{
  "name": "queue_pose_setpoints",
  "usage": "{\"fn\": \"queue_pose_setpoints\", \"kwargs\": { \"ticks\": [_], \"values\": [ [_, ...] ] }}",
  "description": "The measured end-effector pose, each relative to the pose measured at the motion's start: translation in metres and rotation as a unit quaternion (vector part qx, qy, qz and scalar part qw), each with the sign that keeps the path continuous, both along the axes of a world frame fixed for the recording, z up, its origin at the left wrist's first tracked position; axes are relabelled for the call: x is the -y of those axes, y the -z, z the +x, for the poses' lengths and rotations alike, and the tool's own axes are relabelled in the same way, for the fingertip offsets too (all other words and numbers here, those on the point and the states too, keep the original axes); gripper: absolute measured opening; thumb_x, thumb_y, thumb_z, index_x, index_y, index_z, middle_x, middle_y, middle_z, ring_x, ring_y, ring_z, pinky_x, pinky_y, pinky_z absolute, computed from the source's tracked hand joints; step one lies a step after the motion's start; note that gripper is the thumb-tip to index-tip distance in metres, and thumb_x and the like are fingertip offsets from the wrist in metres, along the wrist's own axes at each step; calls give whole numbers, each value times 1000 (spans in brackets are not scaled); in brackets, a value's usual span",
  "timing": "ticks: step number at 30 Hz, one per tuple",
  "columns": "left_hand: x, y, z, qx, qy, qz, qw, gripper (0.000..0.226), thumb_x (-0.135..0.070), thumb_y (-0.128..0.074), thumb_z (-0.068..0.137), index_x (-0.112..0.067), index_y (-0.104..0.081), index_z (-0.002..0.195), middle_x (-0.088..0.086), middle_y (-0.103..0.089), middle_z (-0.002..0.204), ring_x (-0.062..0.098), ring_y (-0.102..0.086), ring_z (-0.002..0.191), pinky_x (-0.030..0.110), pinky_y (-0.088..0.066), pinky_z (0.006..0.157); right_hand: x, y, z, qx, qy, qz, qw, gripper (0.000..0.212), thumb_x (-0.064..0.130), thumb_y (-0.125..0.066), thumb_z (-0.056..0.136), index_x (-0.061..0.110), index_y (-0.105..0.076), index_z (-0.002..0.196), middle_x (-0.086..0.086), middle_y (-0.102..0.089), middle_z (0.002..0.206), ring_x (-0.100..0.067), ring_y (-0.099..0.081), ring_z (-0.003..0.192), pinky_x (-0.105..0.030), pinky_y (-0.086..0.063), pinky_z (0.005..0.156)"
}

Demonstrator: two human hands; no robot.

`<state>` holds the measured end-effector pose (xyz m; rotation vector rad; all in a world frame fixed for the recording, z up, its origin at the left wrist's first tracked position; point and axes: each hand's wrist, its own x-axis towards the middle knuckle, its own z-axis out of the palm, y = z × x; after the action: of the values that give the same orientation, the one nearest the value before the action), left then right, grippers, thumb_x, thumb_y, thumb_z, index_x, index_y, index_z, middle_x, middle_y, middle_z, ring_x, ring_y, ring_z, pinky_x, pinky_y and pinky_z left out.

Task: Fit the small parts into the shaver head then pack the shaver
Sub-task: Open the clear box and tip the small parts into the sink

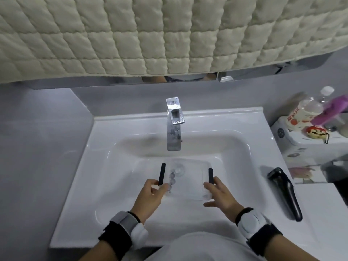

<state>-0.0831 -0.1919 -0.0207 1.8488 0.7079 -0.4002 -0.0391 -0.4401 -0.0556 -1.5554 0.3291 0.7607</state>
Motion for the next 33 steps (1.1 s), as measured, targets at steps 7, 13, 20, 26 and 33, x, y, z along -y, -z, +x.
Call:
{"fn": "queue_pose_setpoints", "kwargs": {
  "ticks": [7, 13, 20, 26, 33],
  "values": [
    [0, 1, 14, 65, 22, 66, 995, 27, -38, -49, 97, -14, -60, 89, 4, -66, 75, 23, -62, 66, 35, -54, 64, 3, -5, -1, 20, -9, 18, 1000, 38, 40, -38, 97, 14, -66, 102, -3, -75, 96, -19, -70, 81, -34, -59, 67],
    [-6, 3, 17, 15, 25, 8, 1000, 44, -38, -40, 100, -2, -62, 91, -1, -63, 72, 18, -56, 67, 32, -47, 68, 7, -3, 1, 44, 12, -21, 999, 38, 26, -33, 107, 4, -65, 106, -26, -63, 111, -32, -62, 90, -39, -62, 69],
    [-6, -12, 32, 149, 373, 242, 883, 106, -88, -60, 54, -45, -20, 142, -19, -25, 149, 8, -15, 143, 34, -14, 115, -1, -8, 1, 59, -43, -46, 996, 36, 28, -30, 108, 17, -64, 102, -5, -68, 105, -23, -67, 88, -36, -63, 68],
    [3, -5, 38, 119, 466, 241, 843, 125, -84, -69, 41, -56, 1, 141, -16, 1, 157, 9, 3, 144, 34, 0, 116, -12, -9, 1, 41, -72, -23, 996, 39, 24, -31, 108, 0, -63, 107, -30, -59, 116, -26, -58, 81, -29, -57, 62],
    [-9, -11, 35, 121, 411, 202, 880, 114, -77, -76, 40, -63, -14, 134, -20, -14, 145, 18, -18, 137, 42, -30, 112, -23, -7, 4, 20, -78, -24, 996, 41, 25, -29, 109, 2, -63, 110, -24, -63, 111, -27, -62, 84, -30, -57, 63]
  ]
}}
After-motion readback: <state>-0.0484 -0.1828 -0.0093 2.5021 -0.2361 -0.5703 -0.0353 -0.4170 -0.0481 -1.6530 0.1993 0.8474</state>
